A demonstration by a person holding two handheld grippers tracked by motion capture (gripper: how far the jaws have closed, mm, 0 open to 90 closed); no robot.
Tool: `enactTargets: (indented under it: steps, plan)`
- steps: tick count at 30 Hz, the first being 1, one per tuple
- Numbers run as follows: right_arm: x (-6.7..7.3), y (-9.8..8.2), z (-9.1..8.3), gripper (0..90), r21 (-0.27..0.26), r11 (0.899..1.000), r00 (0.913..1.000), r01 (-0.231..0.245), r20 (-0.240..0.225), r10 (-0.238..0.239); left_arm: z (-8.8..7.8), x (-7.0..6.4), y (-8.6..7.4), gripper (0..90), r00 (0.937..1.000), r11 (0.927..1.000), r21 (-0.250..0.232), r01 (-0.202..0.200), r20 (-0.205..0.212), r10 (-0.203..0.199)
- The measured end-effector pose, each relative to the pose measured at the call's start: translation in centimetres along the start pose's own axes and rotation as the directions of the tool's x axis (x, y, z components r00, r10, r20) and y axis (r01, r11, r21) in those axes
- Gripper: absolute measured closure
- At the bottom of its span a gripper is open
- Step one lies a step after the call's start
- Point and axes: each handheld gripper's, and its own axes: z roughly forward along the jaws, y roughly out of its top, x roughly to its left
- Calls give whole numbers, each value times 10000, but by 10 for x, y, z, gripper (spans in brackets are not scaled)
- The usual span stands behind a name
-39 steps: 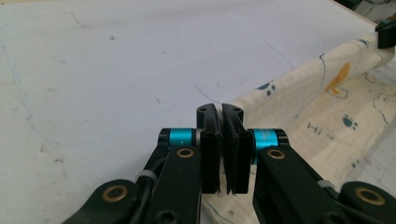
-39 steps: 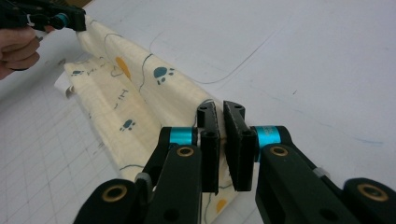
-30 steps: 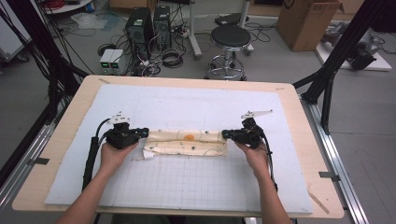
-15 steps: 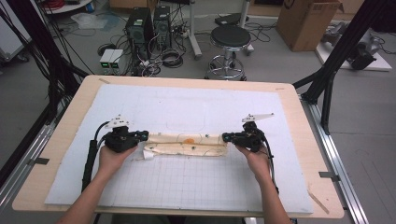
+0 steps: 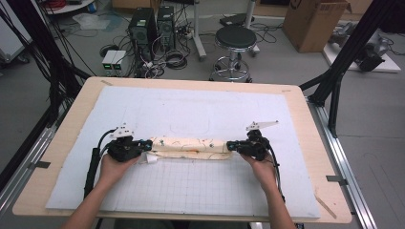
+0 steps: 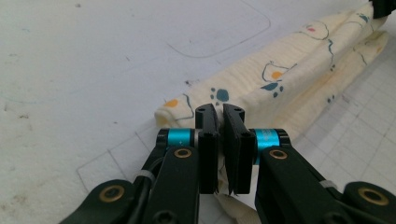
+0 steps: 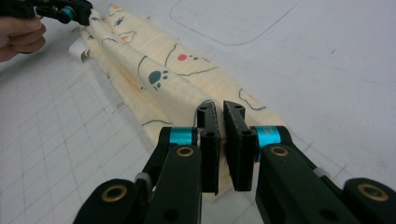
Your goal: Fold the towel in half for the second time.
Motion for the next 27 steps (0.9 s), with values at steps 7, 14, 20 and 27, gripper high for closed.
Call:
enactTargets:
  steps: [7,14,20,27]
  plan:
    - [4,-5,1,839,249,9996,9999,96,-42,-95,0,-3,-1,811,9998,9994,322,-85,171,79]
    - [7,-13,-1,771,223,9997,9997,54,-221,-49,-2,-6,-1,685,9991,9976,659,-200,381,176]
    - [16,-12,-13,577,-321,9993,9996,205,-198,-212,-12,-8,3,531,9993,9995,278,-138,361,127]
    - [27,4,-22,564,-822,9945,9977,649,-160,-665,-15,-14,15,537,9995,9993,-240,-281,165,285]
